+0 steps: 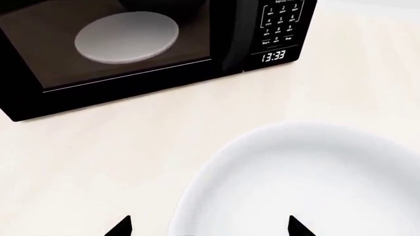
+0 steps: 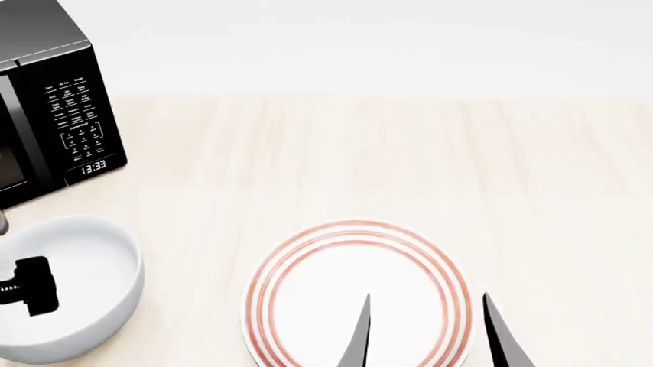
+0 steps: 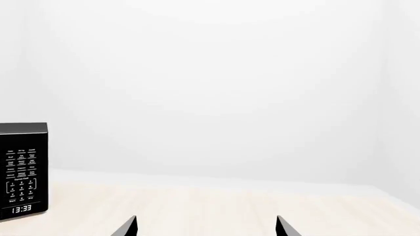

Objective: Pick up the white bowl and put it on the plate.

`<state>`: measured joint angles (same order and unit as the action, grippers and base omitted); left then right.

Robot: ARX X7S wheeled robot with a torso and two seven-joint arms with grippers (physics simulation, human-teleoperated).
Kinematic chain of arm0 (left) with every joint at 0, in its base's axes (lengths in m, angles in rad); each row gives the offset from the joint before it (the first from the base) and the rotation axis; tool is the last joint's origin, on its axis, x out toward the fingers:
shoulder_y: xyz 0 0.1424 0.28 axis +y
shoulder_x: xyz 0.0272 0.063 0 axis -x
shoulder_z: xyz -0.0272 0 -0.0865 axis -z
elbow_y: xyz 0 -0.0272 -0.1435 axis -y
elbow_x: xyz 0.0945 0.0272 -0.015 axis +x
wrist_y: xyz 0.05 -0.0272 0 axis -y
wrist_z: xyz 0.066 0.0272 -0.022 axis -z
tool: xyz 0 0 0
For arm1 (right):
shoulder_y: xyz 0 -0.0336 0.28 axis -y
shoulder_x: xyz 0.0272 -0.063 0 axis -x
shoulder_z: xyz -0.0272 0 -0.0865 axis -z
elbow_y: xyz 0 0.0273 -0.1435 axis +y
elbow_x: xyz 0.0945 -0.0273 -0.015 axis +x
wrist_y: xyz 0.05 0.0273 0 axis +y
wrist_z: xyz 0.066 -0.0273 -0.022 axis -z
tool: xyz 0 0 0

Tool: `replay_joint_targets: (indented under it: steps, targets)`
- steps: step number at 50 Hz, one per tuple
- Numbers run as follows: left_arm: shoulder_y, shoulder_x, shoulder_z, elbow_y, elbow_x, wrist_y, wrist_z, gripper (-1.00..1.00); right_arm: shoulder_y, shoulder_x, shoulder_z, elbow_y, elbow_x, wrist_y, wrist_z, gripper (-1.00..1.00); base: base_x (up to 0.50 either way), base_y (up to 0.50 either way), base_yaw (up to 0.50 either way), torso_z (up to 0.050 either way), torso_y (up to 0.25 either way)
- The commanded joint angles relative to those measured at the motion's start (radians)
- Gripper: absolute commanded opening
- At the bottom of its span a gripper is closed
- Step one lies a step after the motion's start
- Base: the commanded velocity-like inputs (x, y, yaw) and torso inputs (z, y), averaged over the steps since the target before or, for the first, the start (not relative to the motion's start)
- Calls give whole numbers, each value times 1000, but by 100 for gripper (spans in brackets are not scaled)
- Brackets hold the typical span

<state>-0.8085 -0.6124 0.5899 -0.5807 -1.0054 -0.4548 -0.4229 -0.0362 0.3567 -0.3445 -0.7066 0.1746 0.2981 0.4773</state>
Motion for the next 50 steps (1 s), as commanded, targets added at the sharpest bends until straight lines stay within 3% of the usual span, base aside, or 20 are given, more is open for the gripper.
replay_joint_targets:
  steps: [1, 40, 41, 50]
  targets:
    - [-2, 11, 3, -33, 10, 13, 15, 100, 1, 3, -4, 4, 0, -3, 2, 100, 0, 0, 0, 0, 0]
    - [-15, 34, 9, -116, 39, 45, 40, 100, -1, 11, -14, 7, 4, -11, 13, 100, 0, 0, 0, 0, 0]
    - [-15, 34, 10, -115, 40, 45, 40, -100, -1, 12, -15, 7, 4, -11, 13, 100, 0, 0, 0, 0, 0]
    - [-18, 40, 10, -125, 42, 48, 46, -100, 2, 13, -16, 8, 8, -11, 15, 100, 0, 0, 0, 0, 0]
